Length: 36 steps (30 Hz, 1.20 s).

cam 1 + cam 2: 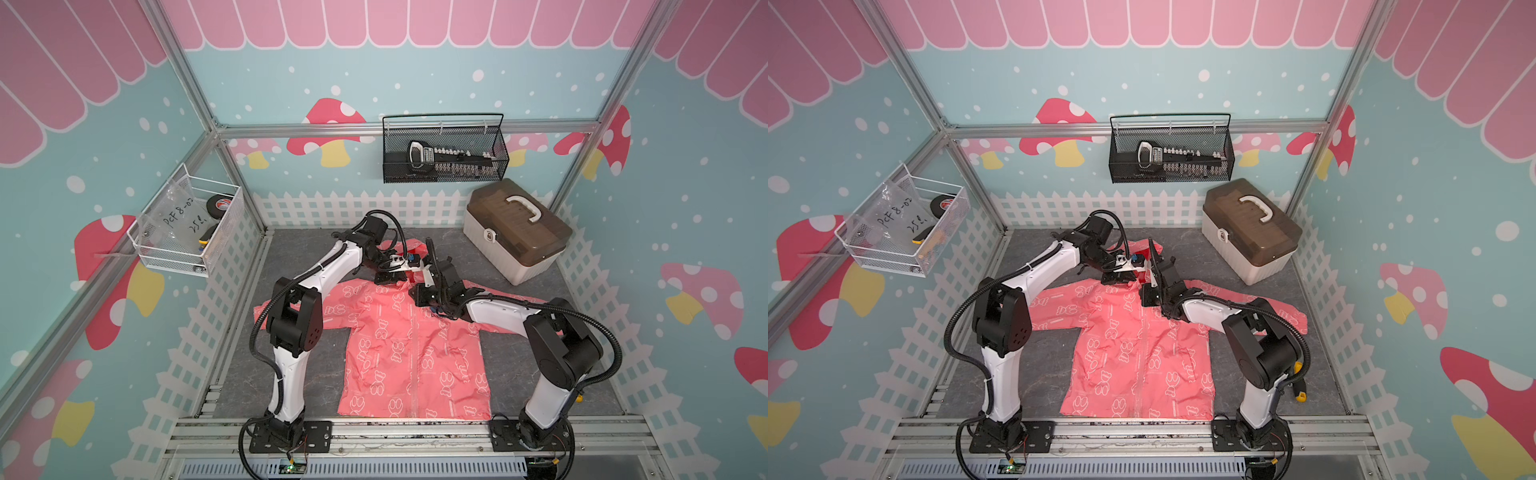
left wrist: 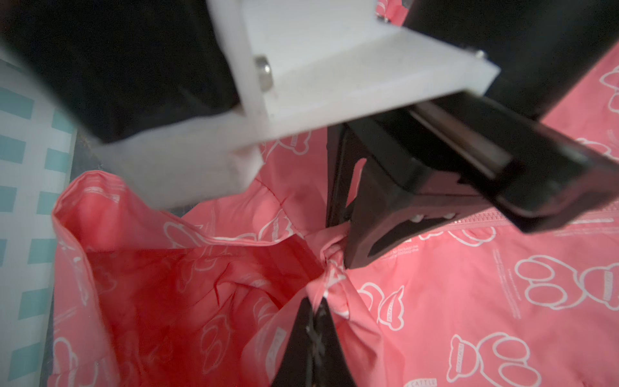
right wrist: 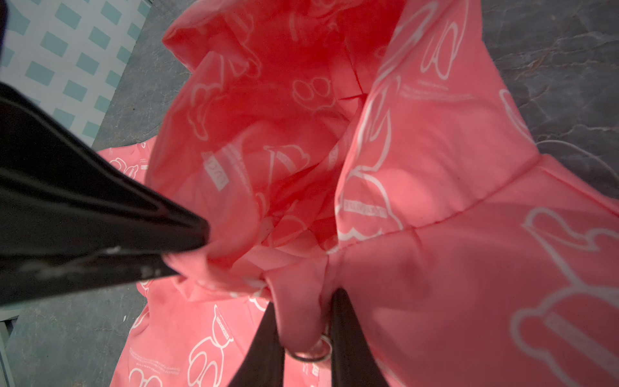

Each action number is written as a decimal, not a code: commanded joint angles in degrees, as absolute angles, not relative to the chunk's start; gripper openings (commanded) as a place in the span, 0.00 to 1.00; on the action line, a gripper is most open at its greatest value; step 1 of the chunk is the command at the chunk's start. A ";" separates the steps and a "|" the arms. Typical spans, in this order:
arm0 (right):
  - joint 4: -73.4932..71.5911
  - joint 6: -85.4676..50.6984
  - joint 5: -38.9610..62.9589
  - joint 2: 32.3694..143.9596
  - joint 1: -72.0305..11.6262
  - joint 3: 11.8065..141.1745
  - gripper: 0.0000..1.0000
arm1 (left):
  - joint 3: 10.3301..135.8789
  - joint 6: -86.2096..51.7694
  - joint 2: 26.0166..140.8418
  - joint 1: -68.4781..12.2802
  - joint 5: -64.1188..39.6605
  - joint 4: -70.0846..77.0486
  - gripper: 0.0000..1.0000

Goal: Unzip the jacket
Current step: Unzip the zipper on the jacket.

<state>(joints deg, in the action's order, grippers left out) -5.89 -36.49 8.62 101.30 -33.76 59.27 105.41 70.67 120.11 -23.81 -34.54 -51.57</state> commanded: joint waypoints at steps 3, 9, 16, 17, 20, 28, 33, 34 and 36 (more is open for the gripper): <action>-3.20 -35.86 8.80 98.51 -34.10 59.46 0.11 | 105.20 71.10 119.30 -23.78 -34.81 -51.59 0.00; -0.13 -34.77 9.40 97.13 -34.09 59.33 0.09 | 105.22 70.42 119.27 -23.80 -34.69 -51.08 0.00; 0.00 -34.80 10.64 97.38 -34.09 56.82 0.05 | 104.27 67.84 118.83 -21.93 -35.73 -47.77 0.00; -0.09 -34.89 10.92 97.48 -34.08 56.40 0.05 | 103.95 67.33 118.68 -21.83 -35.68 -46.99 0.00; -0.22 -35.14 11.18 97.39 -34.36 54.93 0.04 | 103.27 65.69 118.35 -21.32 -35.95 -44.90 0.00; -0.45 -35.94 11.06 97.41 -36.96 51.92 0.03 | 101.30 60.72 118.19 -20.50 -34.74 -37.12 0.00; -0.70 -37.15 10.73 97.81 -38.78 50.14 0.02 | 100.74 56.99 118.73 -20.04 -32.65 -31.12 0.00; -0.70 -37.44 10.64 97.66 -39.29 49.67 0.02 | 100.72 56.26 118.98 -19.97 -31.68 -29.73 0.00; -0.45 -38.06 10.51 97.49 -40.04 48.60 0.02 | 100.96 54.84 119.58 -19.85 -30.24 -27.54 0.00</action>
